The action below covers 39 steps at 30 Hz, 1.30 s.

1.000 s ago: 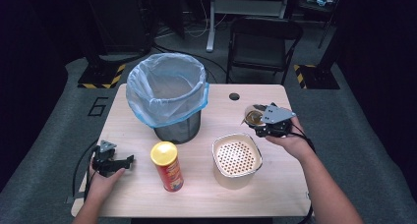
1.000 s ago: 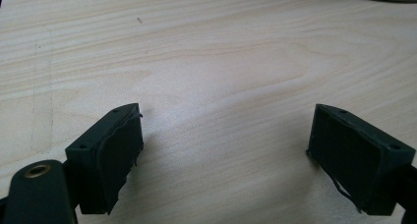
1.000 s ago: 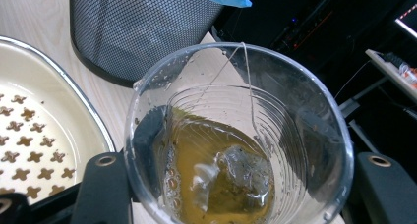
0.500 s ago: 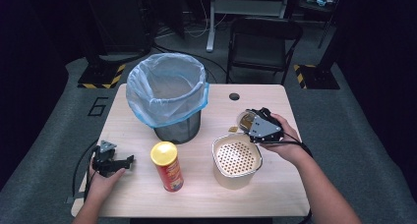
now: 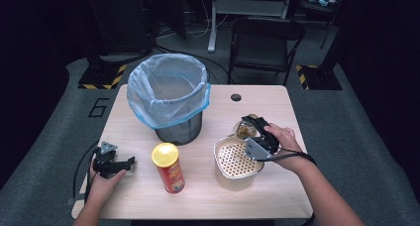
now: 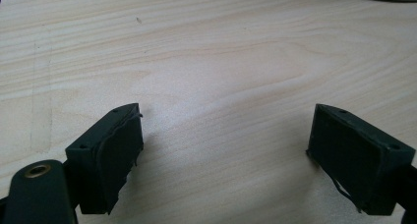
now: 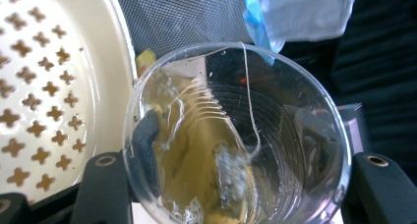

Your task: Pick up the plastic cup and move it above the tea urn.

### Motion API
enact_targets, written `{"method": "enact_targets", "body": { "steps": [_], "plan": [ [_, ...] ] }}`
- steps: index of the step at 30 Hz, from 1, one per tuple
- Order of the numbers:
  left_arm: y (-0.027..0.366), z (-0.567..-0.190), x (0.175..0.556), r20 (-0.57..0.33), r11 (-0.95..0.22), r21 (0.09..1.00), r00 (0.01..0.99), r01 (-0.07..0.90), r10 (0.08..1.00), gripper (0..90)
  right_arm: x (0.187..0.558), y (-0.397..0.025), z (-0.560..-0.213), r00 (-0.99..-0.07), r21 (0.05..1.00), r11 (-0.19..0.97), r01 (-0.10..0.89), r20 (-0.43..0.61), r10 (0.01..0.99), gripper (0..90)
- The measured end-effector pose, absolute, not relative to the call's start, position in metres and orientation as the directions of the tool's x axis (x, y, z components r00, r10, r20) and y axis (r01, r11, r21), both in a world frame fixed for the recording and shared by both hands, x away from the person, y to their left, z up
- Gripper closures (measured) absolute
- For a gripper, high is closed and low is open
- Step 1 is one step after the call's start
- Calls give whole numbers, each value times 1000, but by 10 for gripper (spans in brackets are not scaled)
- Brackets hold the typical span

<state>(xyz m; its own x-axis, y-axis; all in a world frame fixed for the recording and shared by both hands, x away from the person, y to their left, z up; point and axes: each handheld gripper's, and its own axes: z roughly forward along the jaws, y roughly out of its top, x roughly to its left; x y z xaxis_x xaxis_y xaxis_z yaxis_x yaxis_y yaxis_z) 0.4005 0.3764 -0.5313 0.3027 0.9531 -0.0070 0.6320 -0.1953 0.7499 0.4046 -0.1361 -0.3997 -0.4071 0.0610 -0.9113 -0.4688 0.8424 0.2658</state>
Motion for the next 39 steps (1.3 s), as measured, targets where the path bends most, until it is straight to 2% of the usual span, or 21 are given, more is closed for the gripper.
{"method": "enact_targets", "body": {
  "steps": [1,2,3,4,5,6,7,8,9,10,11,12,13,14,15,19,20,35,36,39],
  "plan": [
    [376,-531,400,-6,-196,750,303,632,953,130,401,-134,-401,-380,230,847,-479,-924,36,372],
    [376,-531,400,-6,-196,750,303,632,953,130,396,-131,-404,-295,130,854,-504,-955,-28,371],
    [376,-531,400,-6,-196,750,303,632,953,130,396,-131,-404,-295,130,854,-504,-955,-28,371],
    [376,-531,400,-6,-196,750,303,632,953,130,393,-129,-407,-248,75,856,-511,-967,-64,371],
    [376,-531,400,-6,-196,750,303,632,953,130,390,-127,-410,-196,11,858,-514,-975,-105,371],
    [376,-531,400,-6,-196,750,303,632,953,130,386,-123,-413,-103,-97,849,-520,-979,-175,371],
    [376,-531,400,-6,-196,750,303,632,953,130,386,-123,-413,-103,-97,849,-520,-979,-175,371],
    [376,-531,400,-6,-196,750,303,632,953,130,382,-120,-417,-10,-205,833,-513,-969,-245,372],
    [376,-531,400,-7,-195,750,303,632,953,130,382,-120,-417,-10,-205,833,-513,-969,-245,372],
    [376,-531,400,-6,-196,750,303,632,953,130,379,-119,-418,47,-277,816,-507,-954,-295,372],
    [376,-531,400,-6,-196,750,303,632,953,130,379,-119,-418,47,-277,816,-507,-954,-295,372],
    [376,-531,400,-6,-196,750,303,632,953,130,374,-116,-419,145,-392,775,-496,-917,-371,372],
    [376,-531,400,-6,-196,750,303,632,953,130,374,-116,-419,145,-392,775,-496,-917,-371,372],
    [376,-531,400,-6,-196,750,303,632,953,130,373,-116,-421,136,-421,761,-493,-902,-410,371],
    [376,-531,400,-6,-196,750,303,632,953,130,371,-114,-423,180,-497,715,-491,-862,-475,369],
    [376,-531,400,-7,-196,750,303,632,953,130,366,-114,-430,208,-517,698,-495,-851,-483,369],
    [376,-531,400,-6,-196,750,304,631,953,130,365,-116,-429,200,-486,723,-492,-871,-449,368],
    [376,-531,400,-6,-198,750,306,631,952,130,364,-113,-428,201,-463,712,-528,-882,-425,362],
    [376,-531,400,-7,-198,749,306,632,952,130,364,-109,-423,222,-492,681,-542,-866,-449,362],
    [376,-531,400,-9,-196,747,305,635,952,130,365,-108,-424,229,-498,673,-547,-862,-452,361]
  ]
}}
